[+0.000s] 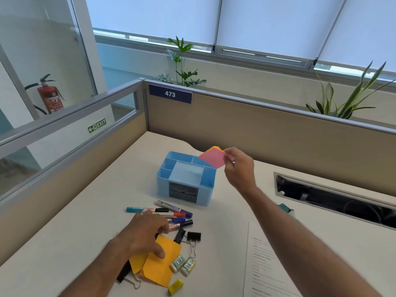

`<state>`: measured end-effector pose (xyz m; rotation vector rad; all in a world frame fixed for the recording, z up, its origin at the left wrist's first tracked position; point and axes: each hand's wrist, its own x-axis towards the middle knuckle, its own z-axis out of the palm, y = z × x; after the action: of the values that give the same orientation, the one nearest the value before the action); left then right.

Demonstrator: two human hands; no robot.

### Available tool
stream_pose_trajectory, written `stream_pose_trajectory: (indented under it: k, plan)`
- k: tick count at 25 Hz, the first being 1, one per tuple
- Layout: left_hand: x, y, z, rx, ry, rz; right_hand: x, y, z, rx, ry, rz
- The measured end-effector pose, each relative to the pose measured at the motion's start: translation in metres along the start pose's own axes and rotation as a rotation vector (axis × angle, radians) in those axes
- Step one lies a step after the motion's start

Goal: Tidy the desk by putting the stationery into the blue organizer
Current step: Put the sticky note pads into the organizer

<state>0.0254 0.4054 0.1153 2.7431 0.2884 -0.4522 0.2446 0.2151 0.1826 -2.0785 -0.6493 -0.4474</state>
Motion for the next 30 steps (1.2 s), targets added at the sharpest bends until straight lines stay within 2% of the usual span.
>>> stream_pose_trajectory:
  k: [3,7,13,15,18,21,24,27,30]
  plan:
    - [0.005,0.001,0.006,0.144,0.001,0.021,0.019,0.008,0.012,-0.103,-0.044,-0.011]
    - [0.009,-0.002,0.011,0.182,-0.006,0.03,0.027,0.016,0.031,-0.216,-0.13,-0.014]
    - [0.01,-0.004,0.01,-0.061,0.076,0.013,0.023,0.029,0.053,-0.324,-0.319,0.096]
    - [0.01,-0.004,0.007,-0.182,0.09,-0.02,0.017,0.03,0.053,-0.303,-0.328,0.125]
    - [0.007,-0.002,-0.002,-0.315,0.131,-0.045,0.005,0.027,0.049,-0.212,-0.247,0.108]
    - [0.004,0.002,-0.019,-0.44,0.216,-0.005,-0.013,0.018,0.045,-0.018,-0.133,0.046]
    - [0.006,0.005,-0.035,-0.634,0.405,0.015,-0.037,0.001,0.044,0.231,-0.112,0.061]
    - [0.01,0.008,-0.04,-0.93,0.613,0.013,-0.058,-0.015,0.044,0.433,-0.288,0.174]
    - [0.015,0.017,-0.039,-1.173,0.712,-0.028,-0.069,-0.017,0.048,0.564,-0.499,0.285]
